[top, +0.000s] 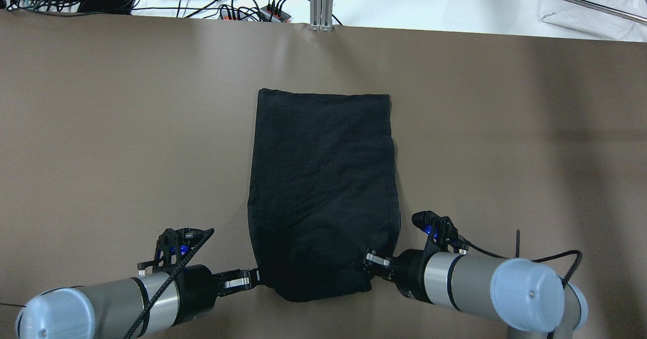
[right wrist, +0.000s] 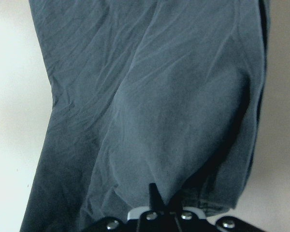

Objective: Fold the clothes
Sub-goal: 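Lift the near half with both grippers and fold it away from the robot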

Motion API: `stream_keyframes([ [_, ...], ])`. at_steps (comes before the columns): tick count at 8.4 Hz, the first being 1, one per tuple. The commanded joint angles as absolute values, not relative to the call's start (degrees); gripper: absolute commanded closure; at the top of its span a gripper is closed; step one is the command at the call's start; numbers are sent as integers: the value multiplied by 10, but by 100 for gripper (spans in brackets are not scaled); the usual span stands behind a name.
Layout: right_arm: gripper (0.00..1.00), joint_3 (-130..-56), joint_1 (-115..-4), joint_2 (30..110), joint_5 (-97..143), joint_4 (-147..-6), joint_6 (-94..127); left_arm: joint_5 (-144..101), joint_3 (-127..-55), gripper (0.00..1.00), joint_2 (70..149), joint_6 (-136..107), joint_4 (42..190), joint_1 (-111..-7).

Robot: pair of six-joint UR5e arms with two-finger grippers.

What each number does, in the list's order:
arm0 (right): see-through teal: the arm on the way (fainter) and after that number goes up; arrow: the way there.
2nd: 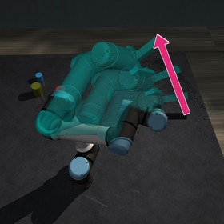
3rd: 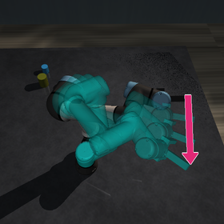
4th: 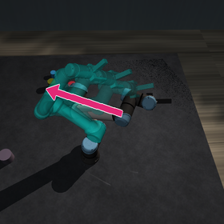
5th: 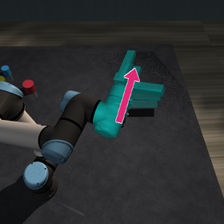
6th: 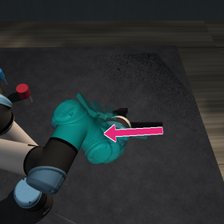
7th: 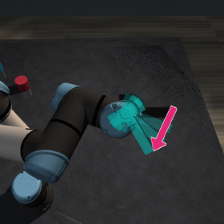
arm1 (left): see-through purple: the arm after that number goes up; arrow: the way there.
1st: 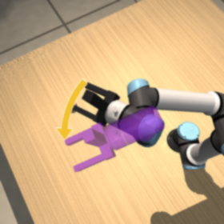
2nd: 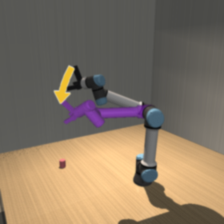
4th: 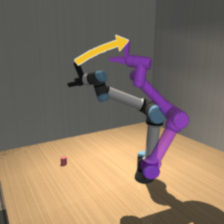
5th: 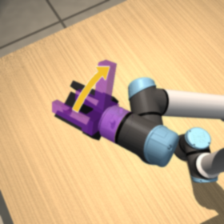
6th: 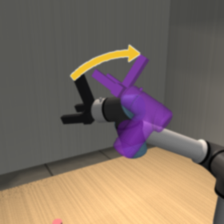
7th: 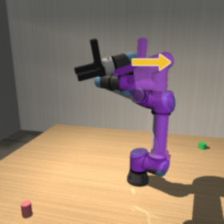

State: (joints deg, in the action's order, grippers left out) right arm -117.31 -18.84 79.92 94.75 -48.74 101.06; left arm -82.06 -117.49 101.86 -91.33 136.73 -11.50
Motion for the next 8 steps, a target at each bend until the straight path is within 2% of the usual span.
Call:
stream_keyframes([
  [1,100,-1212,-118,821,942,-487,1061,-824,-1192,100,1020,-907,1367,-110],
  [4,100,-1204,-106,812,916,-487,1059,-844,-1192,100,1018,-858,1369,-137],
  [6,100,-1193,-169,792,922,-490,1016,-887,-1185,100,1033,-853,1363,-198],
  [8,100,-1153,-220,766,925,-490,980,-933,-1132,100,1082,-853,1362,-259],
])
